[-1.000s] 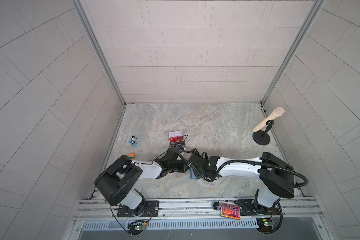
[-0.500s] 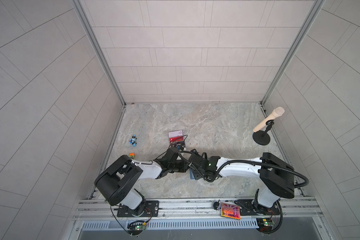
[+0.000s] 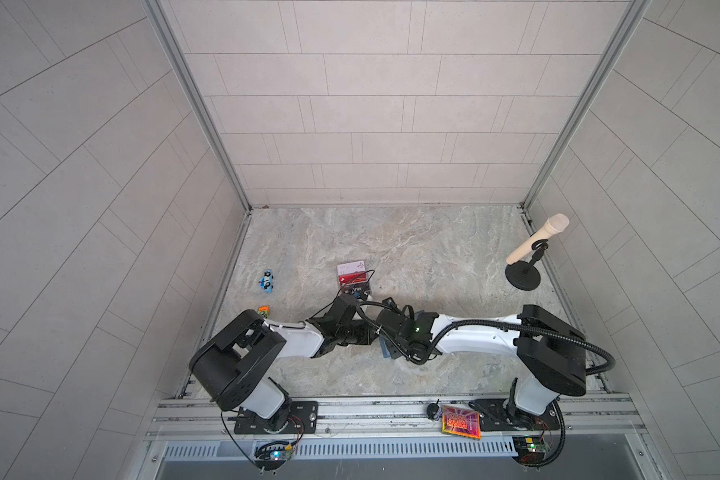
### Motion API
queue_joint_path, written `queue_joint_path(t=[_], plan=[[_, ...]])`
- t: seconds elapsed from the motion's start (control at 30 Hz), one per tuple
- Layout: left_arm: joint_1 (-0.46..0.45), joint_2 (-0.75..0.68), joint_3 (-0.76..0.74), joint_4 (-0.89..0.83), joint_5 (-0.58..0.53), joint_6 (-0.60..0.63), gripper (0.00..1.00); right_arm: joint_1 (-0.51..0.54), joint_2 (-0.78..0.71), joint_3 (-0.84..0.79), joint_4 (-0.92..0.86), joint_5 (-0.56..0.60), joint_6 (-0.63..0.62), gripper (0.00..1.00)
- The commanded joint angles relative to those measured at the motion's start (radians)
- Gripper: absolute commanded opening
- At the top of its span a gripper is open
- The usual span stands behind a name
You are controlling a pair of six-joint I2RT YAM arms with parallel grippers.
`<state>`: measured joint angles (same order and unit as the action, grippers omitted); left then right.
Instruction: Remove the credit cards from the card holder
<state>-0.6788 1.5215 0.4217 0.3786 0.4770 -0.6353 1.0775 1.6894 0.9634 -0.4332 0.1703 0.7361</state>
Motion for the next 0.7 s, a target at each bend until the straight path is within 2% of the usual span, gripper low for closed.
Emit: queue_joint_path(t=[0.0, 0.2, 0.67], plan=[[0.007, 0.024, -0.023, -0.041, -0.012, 0.016, 0.01, 0.003, 0.011, 0.002, -0.075, 0.056, 0.024, 0.42], [0.007, 0.026, -0.025, -0.043, -0.011, 0.018, 0.01, 0.000, -0.004, 0.005, -0.067, 0.061, 0.013, 0.33], [0.007, 0.018, -0.023, -0.057, -0.014, 0.023, 0.02, -0.057, -0.033, -0.004, -0.104, 0.098, -0.039, 0.24]])
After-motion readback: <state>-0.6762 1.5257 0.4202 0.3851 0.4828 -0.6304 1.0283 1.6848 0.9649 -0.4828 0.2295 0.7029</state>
